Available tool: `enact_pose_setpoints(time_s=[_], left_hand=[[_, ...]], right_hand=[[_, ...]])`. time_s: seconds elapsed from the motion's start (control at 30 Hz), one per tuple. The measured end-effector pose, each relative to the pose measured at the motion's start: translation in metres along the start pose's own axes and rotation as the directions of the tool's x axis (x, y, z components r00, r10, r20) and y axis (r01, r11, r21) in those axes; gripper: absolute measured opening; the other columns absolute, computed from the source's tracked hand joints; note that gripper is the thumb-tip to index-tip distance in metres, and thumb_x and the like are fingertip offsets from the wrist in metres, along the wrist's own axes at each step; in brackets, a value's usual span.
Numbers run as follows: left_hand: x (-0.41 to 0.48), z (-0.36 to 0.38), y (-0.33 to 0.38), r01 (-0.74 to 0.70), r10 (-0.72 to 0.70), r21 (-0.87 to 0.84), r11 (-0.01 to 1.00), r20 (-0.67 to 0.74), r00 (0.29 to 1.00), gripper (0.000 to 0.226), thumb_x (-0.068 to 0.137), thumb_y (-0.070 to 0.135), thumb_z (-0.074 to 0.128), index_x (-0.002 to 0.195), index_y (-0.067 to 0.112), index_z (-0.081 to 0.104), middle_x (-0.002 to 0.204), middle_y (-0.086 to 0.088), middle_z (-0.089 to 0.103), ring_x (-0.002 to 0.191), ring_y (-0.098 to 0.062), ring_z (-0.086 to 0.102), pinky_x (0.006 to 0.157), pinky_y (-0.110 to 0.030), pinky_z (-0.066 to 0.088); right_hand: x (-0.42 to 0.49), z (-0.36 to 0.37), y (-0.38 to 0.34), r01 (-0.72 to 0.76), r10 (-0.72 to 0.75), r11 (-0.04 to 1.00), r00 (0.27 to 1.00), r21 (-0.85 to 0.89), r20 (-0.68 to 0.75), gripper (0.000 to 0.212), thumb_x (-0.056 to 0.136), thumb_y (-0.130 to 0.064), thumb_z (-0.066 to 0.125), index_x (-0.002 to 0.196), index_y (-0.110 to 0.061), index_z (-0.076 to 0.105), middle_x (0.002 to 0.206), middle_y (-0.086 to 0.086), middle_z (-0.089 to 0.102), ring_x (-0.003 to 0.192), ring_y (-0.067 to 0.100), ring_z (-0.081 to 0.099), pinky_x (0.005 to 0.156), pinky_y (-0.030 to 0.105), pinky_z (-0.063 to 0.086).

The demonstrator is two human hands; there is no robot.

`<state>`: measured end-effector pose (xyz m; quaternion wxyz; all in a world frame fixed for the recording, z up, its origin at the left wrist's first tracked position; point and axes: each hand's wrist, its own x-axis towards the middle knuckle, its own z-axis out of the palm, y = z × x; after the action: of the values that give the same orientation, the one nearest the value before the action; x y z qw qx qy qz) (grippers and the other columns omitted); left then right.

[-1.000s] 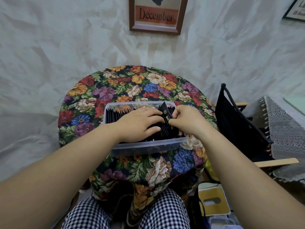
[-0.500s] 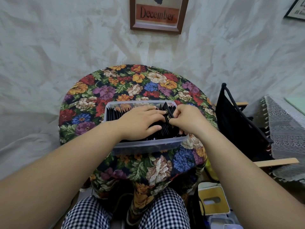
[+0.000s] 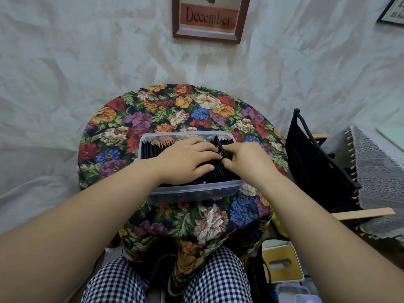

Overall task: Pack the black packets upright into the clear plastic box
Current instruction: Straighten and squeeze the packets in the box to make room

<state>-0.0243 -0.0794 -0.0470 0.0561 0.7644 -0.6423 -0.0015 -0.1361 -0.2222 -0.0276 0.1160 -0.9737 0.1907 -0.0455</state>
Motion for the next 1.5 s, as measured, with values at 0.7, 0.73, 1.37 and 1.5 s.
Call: enact_pose_setpoints(time_s=[0.7,0.73,1.37,1.5], left_hand=[[0.001,-0.015,-0.002,0.131,-0.121,-0.266,0.955,0.052,0.991,0.045,0.099,0.037,0.038,0.143,0.027,0.036,0.151,0.010,0.030,0.138,-0.008,0.025,0.108,-0.022,0.018],[0.003,-0.016,-0.003,0.157,-0.147,-0.275,0.948,0.054,0.988,0.047,0.099,0.037,0.038,0.144,0.028,0.033,0.152,0.010,0.027,0.139,-0.009,0.023,0.109,-0.023,0.018],[0.025,-0.005,-0.001,0.162,-0.160,-0.014,0.987,0.108,0.981,0.055,0.100,0.043,0.028,0.149,0.018,0.020,0.154,0.002,0.024,0.139,-0.016,0.026,0.109,-0.030,0.023],[0.022,-0.003,0.002,0.154,-0.156,0.026,0.988,0.107,0.982,0.057,0.100,0.044,0.023,0.150,0.017,0.018,0.156,0.000,0.021,0.141,-0.018,0.021,0.112,-0.030,0.017]], right_hand=[[-0.011,-0.003,0.018,0.141,-0.142,0.988,0.990,-0.066,-0.018,0.052,0.092,-0.047,0.052,0.140,-0.029,0.045,0.126,-0.004,0.046,0.117,0.017,0.039,0.094,0.028,0.034],[-0.011,-0.003,0.018,0.181,-0.183,0.980,0.983,-0.084,-0.016,0.051,0.093,-0.045,0.051,0.141,-0.027,0.045,0.139,-0.005,0.043,0.128,0.018,0.033,0.104,0.029,0.027],[-0.022,0.013,0.024,0.299,-0.273,0.949,0.938,-0.101,0.212,0.069,0.098,-0.053,0.019,0.152,-0.013,0.006,0.160,-0.002,-0.006,0.146,0.009,-0.009,0.114,0.026,-0.014],[-0.024,0.018,0.023,0.335,-0.308,0.936,0.929,-0.112,0.206,0.109,0.070,-0.077,-0.019,0.152,-0.010,0.005,0.160,0.000,-0.007,0.144,0.006,-0.011,0.113,0.025,-0.015]])
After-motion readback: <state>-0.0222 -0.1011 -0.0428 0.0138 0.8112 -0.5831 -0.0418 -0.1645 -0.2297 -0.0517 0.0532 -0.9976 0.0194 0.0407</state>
